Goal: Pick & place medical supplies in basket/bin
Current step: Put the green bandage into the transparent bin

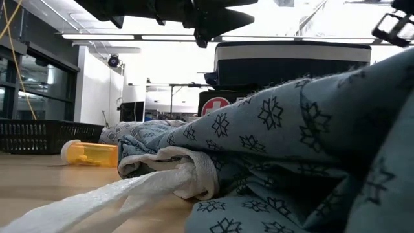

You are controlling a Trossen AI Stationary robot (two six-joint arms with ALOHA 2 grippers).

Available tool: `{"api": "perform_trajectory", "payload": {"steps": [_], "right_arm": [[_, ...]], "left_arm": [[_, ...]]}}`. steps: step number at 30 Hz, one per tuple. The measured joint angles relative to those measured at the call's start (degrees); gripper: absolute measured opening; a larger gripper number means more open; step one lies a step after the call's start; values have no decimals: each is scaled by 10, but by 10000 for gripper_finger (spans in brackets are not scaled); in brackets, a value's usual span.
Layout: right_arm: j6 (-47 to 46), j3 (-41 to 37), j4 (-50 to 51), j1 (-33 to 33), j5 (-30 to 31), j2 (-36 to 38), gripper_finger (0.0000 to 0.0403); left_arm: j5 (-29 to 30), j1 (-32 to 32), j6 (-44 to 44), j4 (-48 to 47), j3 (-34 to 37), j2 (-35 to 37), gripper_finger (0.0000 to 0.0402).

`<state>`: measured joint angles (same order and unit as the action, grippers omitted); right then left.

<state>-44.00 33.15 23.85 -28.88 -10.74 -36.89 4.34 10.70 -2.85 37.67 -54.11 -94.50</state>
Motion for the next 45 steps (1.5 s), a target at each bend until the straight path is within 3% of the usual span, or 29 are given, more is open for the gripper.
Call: {"api": "perform_trajectory", "payload": {"steps": [8,21,35,45], "right_arm": [[-136,0,82,-31,-32,29,116],[-294,0,232,-81,-31,19,116],[-370,0,190,-155,-16,-75,117],[-375,0,139,-204,0,-168,117]], "left_arm": [[0,0,-2,0,0,0,214],[0,0,-2,-5,0,0,214],[0,0,-10,-30,0,0,214],[0,1,-12,-31,0,0,214]]}}
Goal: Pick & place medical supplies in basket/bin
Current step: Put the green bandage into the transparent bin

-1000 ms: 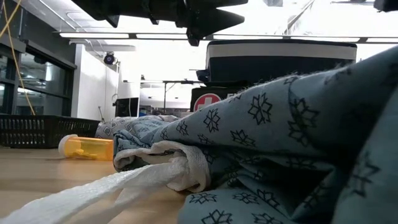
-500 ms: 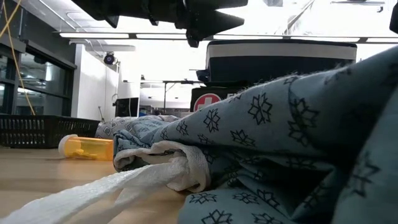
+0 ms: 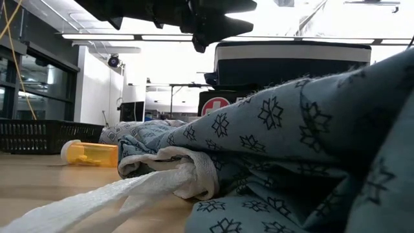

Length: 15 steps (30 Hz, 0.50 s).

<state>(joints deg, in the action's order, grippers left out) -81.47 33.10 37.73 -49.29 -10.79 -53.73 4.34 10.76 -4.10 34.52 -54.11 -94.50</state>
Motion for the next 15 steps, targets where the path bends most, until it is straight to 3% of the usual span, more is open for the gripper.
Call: {"api": "perform_trajectory", "payload": {"steps": [7,15], "right_arm": [[1,0,0,-8,-22,-34,117],[2,0,-15,-7,-3,-36,117]], "left_arm": [[0,0,0,0,0,0,214],[0,0,0,0,0,0,214]]}}
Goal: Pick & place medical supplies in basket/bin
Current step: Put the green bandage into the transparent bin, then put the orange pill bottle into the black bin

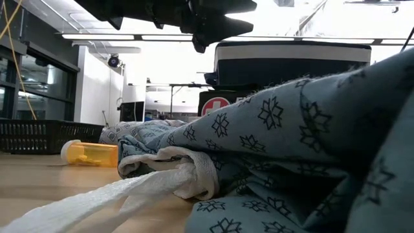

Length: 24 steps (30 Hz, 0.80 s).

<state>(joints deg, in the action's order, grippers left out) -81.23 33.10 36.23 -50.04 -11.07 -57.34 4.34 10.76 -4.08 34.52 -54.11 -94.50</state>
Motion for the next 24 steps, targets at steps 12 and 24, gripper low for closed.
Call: {"api": "perform_trajectory", "payload": {"steps": [12,24], "right_arm": [[0,0,-6,0,4,0,159],[-2,0,-15,0,0,0,192]], "left_arm": [[0,0,0,0,0,0,214],[0,0,0,0,0,0,214]]}}
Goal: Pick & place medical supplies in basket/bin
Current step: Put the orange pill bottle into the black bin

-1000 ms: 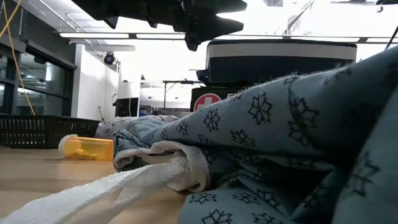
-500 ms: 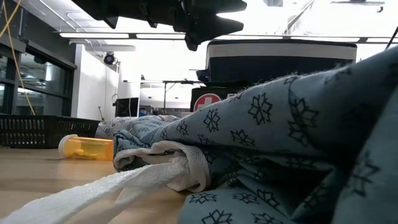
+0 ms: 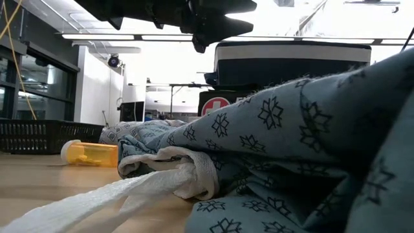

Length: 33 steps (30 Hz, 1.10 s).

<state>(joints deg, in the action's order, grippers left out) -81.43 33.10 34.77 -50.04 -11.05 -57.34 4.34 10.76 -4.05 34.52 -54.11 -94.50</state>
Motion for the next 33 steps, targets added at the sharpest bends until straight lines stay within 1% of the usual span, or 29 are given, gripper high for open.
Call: {"api": "perform_trajectory", "payload": {"steps": [7,10,15,17,20,26,30,33], "right_arm": [[0,0,-2,0,0,0,192],[2,0,-6,0,-11,0,192],[37,0,-6,3,-17,0,191],[53,0,-6,10,-32,0,191],[72,0,-7,31,-68,5,191],[110,0,-7,101,-146,23,191],[126,0,-8,144,-174,31,191],[143,0,-8,169,-182,34,191]], "left_arm": [[0,0,0,0,0,0,214],[0,0,0,0,0,0,214],[0,0,0,0,0,0,214],[0,0,0,0,0,0,214],[0,0,0,0,0,0,214],[0,0,0,0,0,0,214],[0,0,1,0,0,0,214],[0,0,1,0,0,0,214]]}}
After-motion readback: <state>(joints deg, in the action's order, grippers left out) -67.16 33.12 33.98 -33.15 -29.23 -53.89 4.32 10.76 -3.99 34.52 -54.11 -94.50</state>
